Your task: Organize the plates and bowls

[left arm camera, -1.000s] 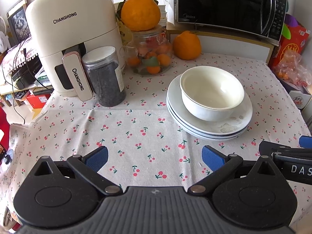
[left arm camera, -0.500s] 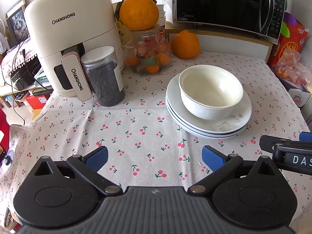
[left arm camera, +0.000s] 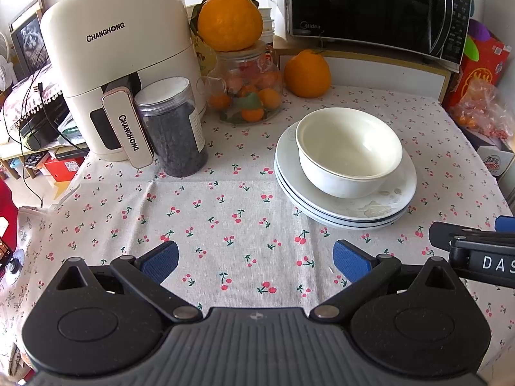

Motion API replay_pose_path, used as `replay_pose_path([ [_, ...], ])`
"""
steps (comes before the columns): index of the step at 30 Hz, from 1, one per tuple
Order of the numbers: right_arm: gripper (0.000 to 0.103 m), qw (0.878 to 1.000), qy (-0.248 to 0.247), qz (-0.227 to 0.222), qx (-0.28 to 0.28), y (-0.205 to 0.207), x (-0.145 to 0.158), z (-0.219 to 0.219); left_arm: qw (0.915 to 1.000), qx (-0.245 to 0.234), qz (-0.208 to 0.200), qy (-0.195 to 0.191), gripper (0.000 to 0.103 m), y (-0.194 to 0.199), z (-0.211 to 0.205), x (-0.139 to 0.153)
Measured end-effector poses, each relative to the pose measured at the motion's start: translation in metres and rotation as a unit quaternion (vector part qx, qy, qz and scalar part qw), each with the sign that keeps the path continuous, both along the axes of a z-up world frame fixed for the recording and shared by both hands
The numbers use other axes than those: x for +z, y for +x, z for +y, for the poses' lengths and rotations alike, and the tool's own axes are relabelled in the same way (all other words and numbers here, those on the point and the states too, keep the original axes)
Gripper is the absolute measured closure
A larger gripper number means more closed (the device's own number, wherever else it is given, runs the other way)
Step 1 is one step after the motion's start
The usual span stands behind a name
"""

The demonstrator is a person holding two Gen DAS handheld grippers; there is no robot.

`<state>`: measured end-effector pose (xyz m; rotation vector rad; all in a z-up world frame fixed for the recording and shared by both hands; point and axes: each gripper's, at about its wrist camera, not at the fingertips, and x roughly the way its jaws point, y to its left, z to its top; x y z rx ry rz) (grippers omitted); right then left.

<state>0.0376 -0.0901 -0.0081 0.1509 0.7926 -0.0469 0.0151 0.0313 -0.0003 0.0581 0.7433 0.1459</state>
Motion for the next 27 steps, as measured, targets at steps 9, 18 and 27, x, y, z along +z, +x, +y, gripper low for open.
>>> replay_pose_path([
  [9,0.008,1.0,0.0,0.0,0.0,0.0,0.0002,-0.0004,1.0,0.0,0.0,0.0,0.0,-0.0008,-0.0007,0.0],
  [18,0.008,1.0,0.0,0.0,-0.002,-0.0003,0.0008,-0.0015,1.0,-0.004,0.004,0.003,0.0,-0.0004,-0.0009,0.0013],
  [27,0.008,1.0,-0.002,0.001,-0.011,0.0019,-0.0021,-0.0062,0.9998,-0.012,0.013,0.004,0.0,0.0013,-0.0023,-0.0007],
])
